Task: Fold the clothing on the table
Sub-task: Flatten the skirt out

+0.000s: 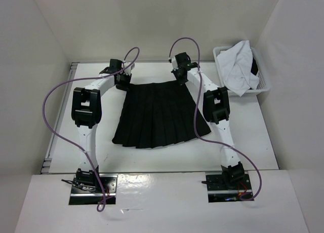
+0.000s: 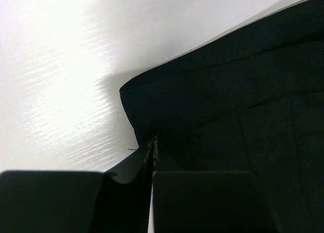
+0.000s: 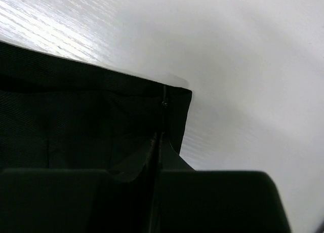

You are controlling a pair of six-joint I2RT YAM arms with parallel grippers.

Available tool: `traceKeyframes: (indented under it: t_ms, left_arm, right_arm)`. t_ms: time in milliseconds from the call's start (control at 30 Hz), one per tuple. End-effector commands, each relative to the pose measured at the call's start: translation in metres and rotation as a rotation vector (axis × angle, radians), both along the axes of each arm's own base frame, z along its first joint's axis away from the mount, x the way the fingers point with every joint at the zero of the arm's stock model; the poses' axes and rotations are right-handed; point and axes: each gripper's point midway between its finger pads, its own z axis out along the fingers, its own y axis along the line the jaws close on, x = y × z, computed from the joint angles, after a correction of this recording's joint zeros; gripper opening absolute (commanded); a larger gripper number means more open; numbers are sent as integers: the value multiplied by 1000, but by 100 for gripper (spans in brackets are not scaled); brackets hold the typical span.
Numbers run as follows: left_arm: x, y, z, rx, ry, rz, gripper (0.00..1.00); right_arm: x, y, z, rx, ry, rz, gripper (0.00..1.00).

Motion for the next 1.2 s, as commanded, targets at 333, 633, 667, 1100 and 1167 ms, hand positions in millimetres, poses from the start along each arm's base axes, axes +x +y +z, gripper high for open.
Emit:
traceKeyframes:
  t_ms: [333, 633, 667, 1100, 1167]
  left_arm:
    - [-8, 3, -9, 20, 19, 20, 1]
    - [-7, 4, -4, 21, 11, 32, 1]
    - [-7, 4, -4, 21, 11, 32, 1]
    - [-7, 17, -4, 77, 8, 96, 4]
    - [-5, 22, 0, 95, -3, 122, 5]
  right_arm:
    - [12, -38, 5, -65, -31, -86, 0]
    - [15, -67, 5, -80, -34, -138, 0]
    - [14, -74, 6, -88, -33, -153, 0]
    - [10, -85, 1, -136, -33, -186, 7]
    - [9, -93, 3, -144, -33, -201, 10]
